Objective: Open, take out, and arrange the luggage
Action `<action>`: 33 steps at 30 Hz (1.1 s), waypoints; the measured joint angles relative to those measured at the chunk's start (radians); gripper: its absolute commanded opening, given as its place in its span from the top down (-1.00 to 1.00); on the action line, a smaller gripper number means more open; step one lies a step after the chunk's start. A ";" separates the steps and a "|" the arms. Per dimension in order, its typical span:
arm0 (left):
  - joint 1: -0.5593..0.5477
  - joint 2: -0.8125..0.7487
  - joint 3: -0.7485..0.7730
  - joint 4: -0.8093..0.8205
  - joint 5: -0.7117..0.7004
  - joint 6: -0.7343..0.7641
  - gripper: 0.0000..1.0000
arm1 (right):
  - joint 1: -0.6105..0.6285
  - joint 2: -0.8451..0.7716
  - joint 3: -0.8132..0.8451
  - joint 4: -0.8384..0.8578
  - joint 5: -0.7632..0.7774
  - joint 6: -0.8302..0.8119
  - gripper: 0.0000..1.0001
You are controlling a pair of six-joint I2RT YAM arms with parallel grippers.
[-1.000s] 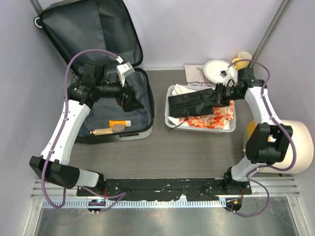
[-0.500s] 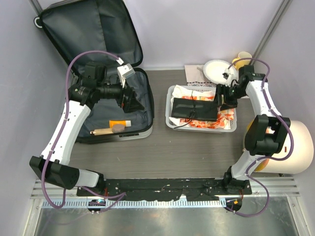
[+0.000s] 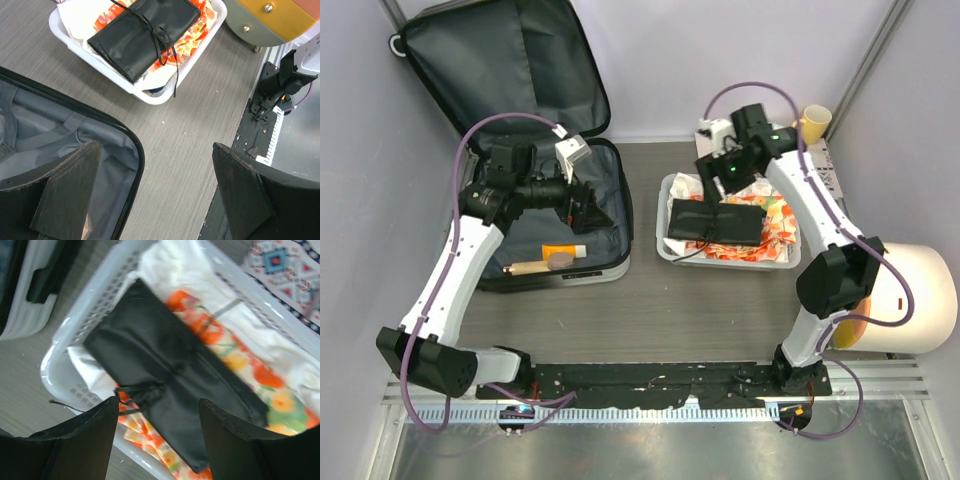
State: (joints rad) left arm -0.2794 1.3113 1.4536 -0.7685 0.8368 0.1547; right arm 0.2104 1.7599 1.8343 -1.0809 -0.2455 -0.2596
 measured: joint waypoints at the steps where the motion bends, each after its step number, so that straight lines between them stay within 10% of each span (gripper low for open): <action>1: 0.000 -0.003 -0.008 0.011 -0.002 -0.014 -0.93 | 0.048 0.007 -0.002 0.002 0.013 -0.008 -0.44; 12: 0.000 -0.009 -0.044 0.088 -0.007 -0.099 -0.93 | 0.158 0.122 -0.148 0.019 0.115 -0.167 -0.45; 33: 0.000 -0.009 -0.044 0.091 0.006 -0.095 -0.93 | -0.319 0.133 -0.244 -0.061 0.145 -0.635 -0.42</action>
State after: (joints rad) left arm -0.2794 1.3025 1.4094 -0.6777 0.8429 0.0597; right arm -0.1081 1.8927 1.5902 -1.1419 -0.1001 -0.8944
